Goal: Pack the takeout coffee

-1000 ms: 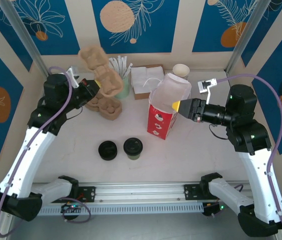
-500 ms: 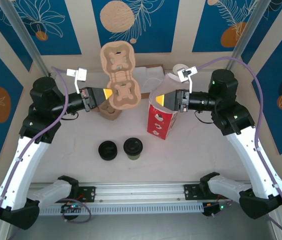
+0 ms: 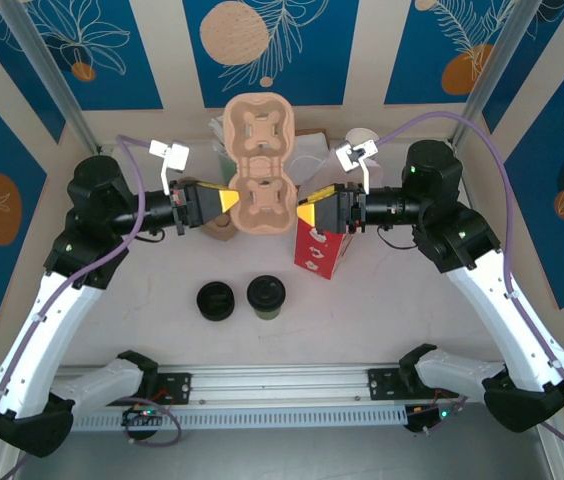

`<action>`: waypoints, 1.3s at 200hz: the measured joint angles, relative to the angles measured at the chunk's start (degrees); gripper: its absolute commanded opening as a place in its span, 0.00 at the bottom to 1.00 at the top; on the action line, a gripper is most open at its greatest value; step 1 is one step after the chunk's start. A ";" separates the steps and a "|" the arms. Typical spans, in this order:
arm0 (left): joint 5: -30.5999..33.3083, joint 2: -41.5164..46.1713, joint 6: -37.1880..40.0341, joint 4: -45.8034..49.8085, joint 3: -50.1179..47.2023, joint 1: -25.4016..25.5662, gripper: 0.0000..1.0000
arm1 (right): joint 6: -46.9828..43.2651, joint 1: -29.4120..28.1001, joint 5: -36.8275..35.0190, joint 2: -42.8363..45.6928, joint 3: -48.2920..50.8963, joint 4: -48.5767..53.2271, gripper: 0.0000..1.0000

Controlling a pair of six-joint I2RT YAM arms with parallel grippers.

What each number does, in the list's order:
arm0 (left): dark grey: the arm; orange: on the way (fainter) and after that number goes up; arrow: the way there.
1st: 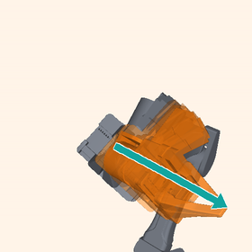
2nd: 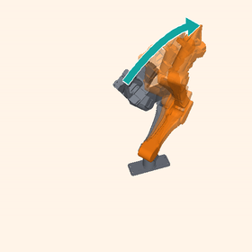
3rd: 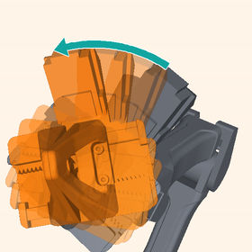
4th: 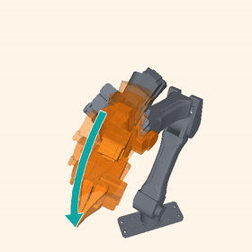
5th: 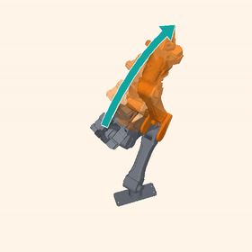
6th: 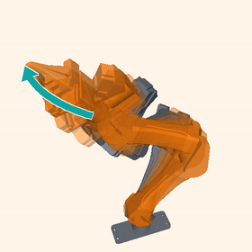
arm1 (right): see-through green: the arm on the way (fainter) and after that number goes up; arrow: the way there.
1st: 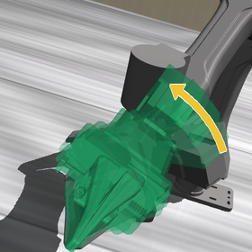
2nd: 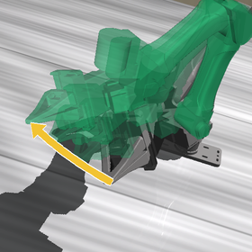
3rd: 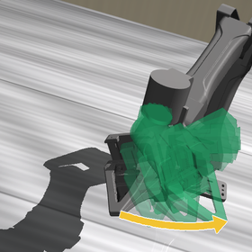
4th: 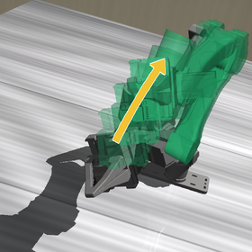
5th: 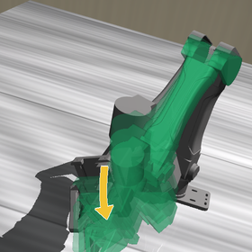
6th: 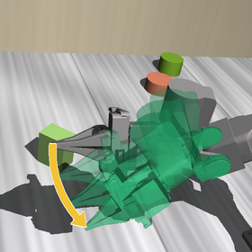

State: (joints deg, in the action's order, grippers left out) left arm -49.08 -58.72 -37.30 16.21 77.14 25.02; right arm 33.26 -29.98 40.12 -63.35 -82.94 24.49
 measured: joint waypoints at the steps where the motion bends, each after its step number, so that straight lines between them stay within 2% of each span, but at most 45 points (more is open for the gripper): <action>1: -0.02 0.00 0.00 0.00 0.00 0.07 0.00 | 0.04 0.00 0.00 0.00 0.00 0.00 0.42; 32: 0.00 -0.33 0.04 0.00 0.00 1.16 0.00 | -0.35 -0.35 0.00 0.00 0.00 -0.09 0.38; 62: 0.24 -1.09 0.42 0.07 0.00 2.43 0.00 | -0.35 -0.44 0.00 -0.02 0.00 -0.09 0.31; 84: 0.66 -1.49 0.42 0.09 0.02 3.17 0.00 | -0.39 -0.44 0.00 -0.28 -0.09 -0.13 0.22; 114: 1.16 -1.79 0.44 0.09 0.11 3.52 0.00 | -0.74 -0.44 -0.24 -0.31 -0.24 0.04 0.00; 125: 1.38 -1.84 0.48 0.11 0.26 3.54 0.00 | -0.92 -0.39 -0.55 -0.31 -0.37 0.42 0.00; 135: 1.62 -1.90 0.90 0.48 0.52 3.63 0.13 | -1.01 -0.37 -0.98 -0.31 -0.63 0.85 0.00; 153: 2.67 -2.56 3.50 2.58 2.36 4.13 0.43 | -1.31 -0.17 -1.62 -0.26 -1.40 2.14 0.00; 172: 4.33 -3.61 6.91 6.47 5.84 4.81 0.58 | -1.64 0.61 -2.40 -0.04 -2.40 4.07 0.00; 194: 6.71 -4.52 13.00 11.72 10.84 5.81 0.65 | -1.86 2.29 -4.02 0.17 -4.83 8.94 0.00; 260: 15.08 -8.50 35.06 24.33 25.35 12.92 0.68 | -1.81 4.50 -7.65 -0.26 -13.86 28.55 0.00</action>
State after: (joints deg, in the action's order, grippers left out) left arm -34.00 -67.22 -2.24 40.53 102.50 37.93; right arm 31.44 -25.47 32.47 -63.61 -96.79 53.04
